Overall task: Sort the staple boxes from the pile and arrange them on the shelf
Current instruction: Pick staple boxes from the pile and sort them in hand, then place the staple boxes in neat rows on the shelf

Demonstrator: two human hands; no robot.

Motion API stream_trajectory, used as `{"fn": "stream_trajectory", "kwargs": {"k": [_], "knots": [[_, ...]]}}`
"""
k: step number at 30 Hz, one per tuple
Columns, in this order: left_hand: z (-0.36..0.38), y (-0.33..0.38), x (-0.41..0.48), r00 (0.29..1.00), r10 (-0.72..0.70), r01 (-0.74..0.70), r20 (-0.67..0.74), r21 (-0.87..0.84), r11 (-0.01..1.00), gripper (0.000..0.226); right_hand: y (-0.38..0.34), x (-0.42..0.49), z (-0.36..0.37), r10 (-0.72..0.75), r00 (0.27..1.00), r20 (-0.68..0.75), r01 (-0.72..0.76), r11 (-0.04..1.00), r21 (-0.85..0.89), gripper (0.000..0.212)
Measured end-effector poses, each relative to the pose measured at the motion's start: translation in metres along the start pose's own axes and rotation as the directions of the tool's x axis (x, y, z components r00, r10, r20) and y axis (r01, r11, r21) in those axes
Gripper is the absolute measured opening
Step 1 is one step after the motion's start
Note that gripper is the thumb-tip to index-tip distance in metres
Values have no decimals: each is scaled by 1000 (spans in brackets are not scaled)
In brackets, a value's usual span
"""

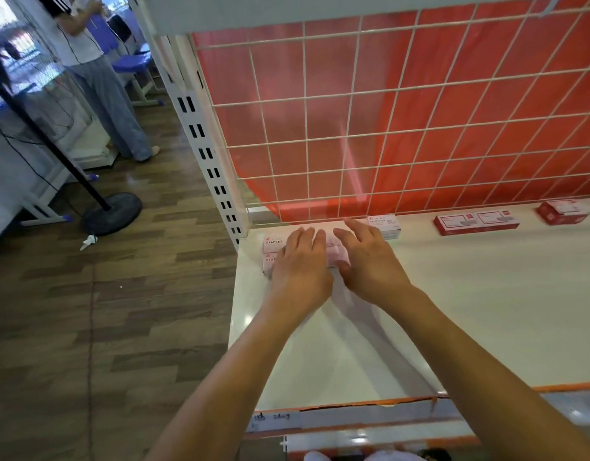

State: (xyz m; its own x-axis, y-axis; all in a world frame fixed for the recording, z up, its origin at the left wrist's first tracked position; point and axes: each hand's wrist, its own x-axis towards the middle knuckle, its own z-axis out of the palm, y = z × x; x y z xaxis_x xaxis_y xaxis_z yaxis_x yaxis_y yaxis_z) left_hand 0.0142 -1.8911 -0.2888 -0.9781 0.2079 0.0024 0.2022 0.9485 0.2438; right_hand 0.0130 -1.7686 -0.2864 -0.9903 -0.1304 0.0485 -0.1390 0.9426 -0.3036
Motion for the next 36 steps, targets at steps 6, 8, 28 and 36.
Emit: {"fn": "stream_trajectory", "kwargs": {"k": [6, 8, 28, 36], "knots": [[5, 46, -4, 997, 75, -75, -7, -1, 997, 62, 35, -32, -7, 15, 1000, -4, -15, 1000, 8, 56], [7, 66, -6, 993, 120, -120, -10, 3, 993, 62, 51, -43, -11, 36, 999, -20, -35, 999, 11, 55], [84, 394, -42, 872, 487, -490, 50, 44, 871, 58, 318, -224, -114, 310, 940, -139, -315, 949, -15, 58], [109, 487, -43, 791, 607, -612, 78, 87, 786, 54, 399, -270, -133, 402, 889, -221, -406, 913, 28, 55]]}}
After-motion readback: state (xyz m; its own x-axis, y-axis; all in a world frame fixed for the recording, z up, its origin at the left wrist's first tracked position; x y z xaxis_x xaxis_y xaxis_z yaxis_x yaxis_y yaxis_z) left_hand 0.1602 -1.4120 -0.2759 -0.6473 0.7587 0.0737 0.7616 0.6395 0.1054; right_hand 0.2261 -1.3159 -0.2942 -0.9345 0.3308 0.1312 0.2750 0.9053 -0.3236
